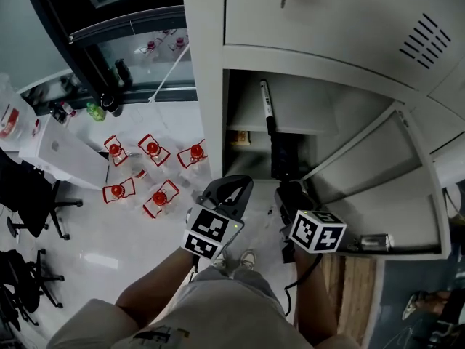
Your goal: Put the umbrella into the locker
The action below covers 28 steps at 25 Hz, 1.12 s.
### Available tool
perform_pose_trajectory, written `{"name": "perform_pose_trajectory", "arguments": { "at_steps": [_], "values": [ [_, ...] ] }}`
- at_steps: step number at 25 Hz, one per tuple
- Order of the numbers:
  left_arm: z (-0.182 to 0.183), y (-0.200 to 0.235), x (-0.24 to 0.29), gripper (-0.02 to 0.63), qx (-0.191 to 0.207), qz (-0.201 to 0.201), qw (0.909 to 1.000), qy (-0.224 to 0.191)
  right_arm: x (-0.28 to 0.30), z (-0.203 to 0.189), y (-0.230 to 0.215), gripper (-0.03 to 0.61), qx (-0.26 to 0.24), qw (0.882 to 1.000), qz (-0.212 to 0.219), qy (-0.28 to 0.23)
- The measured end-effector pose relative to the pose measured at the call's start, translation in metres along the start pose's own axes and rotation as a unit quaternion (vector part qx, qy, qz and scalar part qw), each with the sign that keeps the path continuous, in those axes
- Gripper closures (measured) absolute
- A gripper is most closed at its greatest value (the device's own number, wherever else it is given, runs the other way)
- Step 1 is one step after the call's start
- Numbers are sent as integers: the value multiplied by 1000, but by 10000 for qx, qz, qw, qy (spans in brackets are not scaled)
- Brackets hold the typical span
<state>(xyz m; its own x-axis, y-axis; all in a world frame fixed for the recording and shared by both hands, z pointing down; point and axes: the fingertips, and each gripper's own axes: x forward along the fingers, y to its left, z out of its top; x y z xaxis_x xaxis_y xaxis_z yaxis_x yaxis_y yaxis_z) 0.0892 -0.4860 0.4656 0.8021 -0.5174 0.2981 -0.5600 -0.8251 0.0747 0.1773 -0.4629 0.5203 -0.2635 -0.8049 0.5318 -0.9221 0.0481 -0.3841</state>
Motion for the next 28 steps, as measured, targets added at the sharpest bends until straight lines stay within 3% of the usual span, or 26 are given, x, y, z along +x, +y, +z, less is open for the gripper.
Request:
{"name": "perform_pose_trajectory", "arguments": {
  "at_steps": [12, 28],
  "values": [
    [-1, 12, 39, 606, -298, 98, 9995, 54, 31, 23, -20, 443, 154, 9998, -92, 123],
    [-30, 18, 84, 606, -542, 53, 9977, 414, 87, 18, -51, 449, 469, 9972, -523, 275]
  ]
}}
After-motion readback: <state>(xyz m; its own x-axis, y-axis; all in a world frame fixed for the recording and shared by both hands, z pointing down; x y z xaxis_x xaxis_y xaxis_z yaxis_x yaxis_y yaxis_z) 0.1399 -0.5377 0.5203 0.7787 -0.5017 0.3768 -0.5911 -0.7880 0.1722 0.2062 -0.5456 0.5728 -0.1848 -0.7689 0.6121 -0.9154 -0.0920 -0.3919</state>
